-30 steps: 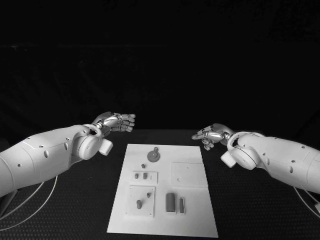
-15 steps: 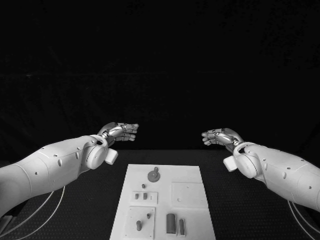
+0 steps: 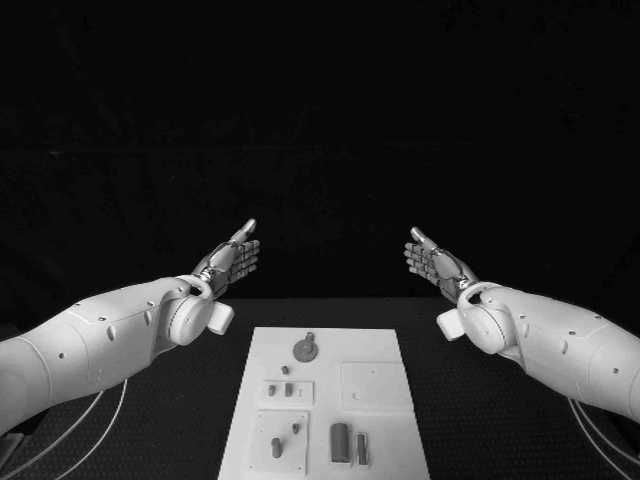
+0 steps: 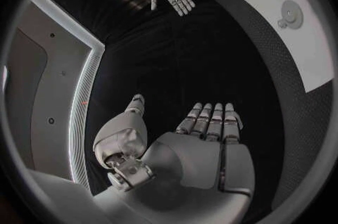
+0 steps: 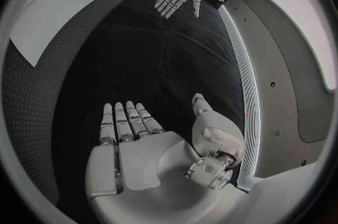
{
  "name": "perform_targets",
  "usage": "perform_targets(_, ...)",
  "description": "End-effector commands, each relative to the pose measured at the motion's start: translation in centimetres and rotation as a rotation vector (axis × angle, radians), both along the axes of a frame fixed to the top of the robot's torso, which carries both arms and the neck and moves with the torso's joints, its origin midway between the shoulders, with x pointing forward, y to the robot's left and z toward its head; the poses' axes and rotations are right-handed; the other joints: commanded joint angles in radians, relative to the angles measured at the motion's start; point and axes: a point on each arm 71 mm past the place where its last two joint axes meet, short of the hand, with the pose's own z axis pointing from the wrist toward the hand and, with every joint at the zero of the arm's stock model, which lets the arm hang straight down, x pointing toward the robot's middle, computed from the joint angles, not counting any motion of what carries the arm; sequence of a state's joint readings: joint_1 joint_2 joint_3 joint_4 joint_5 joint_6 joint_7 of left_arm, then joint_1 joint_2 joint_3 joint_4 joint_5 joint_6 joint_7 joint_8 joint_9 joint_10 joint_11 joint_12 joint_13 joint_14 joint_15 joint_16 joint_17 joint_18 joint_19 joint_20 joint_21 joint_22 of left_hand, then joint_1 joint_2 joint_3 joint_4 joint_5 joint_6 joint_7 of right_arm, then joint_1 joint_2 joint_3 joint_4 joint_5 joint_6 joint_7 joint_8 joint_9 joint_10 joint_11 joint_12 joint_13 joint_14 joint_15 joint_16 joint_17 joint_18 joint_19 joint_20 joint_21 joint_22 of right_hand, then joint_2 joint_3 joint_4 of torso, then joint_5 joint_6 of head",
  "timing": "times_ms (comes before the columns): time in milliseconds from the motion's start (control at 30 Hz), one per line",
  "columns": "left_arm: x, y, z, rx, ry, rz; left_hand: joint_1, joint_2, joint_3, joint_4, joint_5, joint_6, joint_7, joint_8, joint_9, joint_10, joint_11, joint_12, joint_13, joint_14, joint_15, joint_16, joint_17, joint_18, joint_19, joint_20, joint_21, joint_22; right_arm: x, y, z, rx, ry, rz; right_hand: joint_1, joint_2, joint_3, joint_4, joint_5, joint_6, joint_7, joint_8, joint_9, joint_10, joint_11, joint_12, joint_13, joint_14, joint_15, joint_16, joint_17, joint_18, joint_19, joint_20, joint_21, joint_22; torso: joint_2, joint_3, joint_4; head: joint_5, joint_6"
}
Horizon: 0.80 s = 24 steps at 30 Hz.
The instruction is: Assemble the parts on the task board
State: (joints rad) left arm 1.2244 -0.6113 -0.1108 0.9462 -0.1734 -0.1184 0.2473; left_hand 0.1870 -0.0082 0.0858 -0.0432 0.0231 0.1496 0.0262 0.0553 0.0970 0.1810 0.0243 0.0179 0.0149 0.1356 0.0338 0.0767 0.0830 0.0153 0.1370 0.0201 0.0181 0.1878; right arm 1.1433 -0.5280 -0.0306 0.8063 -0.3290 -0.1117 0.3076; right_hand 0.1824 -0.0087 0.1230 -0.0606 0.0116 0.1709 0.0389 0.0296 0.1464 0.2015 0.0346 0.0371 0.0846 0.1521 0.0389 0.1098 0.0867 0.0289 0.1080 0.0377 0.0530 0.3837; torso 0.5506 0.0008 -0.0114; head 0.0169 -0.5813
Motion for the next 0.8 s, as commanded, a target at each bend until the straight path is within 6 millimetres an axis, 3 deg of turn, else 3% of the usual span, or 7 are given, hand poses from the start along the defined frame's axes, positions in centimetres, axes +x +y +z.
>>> perform_targets(33,-0.8,-0.7,-0.1,-0.031,-0.050,0.066,-0.187,0.008,-0.086,0.043,-0.023,-0.150,-0.026,-0.055,-0.097,-0.181,-0.024,-0.018,-0.015,-0.136,-0.034,-0.077,-0.083,-0.015,-0.137,-0.020,-0.018,-0.188,-0.6,0.6,0.3,0.041,-0.042,-0.053,-0.182,0.009,-0.123,0.061,-0.012,-0.171,-0.039,-0.030,-0.146,-0.202,-0.035,-0.037,-0.085,-0.152,-0.039,-0.110,-0.087,-0.029,-0.108,-0.038,-0.053,-0.384,-0.006,-0.0007,0.0111,-0.016,-0.018)
perform_targets(533,-8.7,-5.8,-0.5,-0.168,-0.119,0.229,-0.187,0.008,-0.086,0.043,-0.023,-0.150,-0.026,-0.055,-0.097,-0.181,-0.024,-0.018,-0.015,-0.136,-0.034,-0.077,-0.083,-0.015,-0.137,-0.020,-0.018,-0.188,-7.4,4.8,1.3,0.222,-0.084,-0.194,-0.182,0.009,-0.123,0.061,-0.012,-0.171,-0.039,-0.030,-0.146,-0.202,-0.035,-0.037,-0.085,-0.152,-0.039,-0.110,-0.087,-0.029,-0.108,-0.038,-0.053,-0.384,-0.006,-0.0008,0.0114,-0.017,-0.019)
perform_targets(800,-10.9,-6.8,-0.1,-0.187,-0.128,0.269,-0.187,0.008,-0.086,0.043,-0.023,-0.150,-0.026,-0.055,-0.097,-0.181,-0.024,-0.018,-0.015,-0.136,-0.034,-0.077,-0.083,-0.015,-0.137,-0.020,-0.018,-0.188,-10.8,6.1,2.1,0.267,-0.072,-0.252,-0.182,0.009,-0.123,0.061,-0.012,-0.171,-0.039,-0.030,-0.146,-0.202,-0.035,-0.037,-0.085,-0.152,-0.039,-0.110,-0.087,-0.029,-0.108,-0.038,-0.053,-0.384,-0.006,-0.0008,0.0114,-0.017,-0.019)
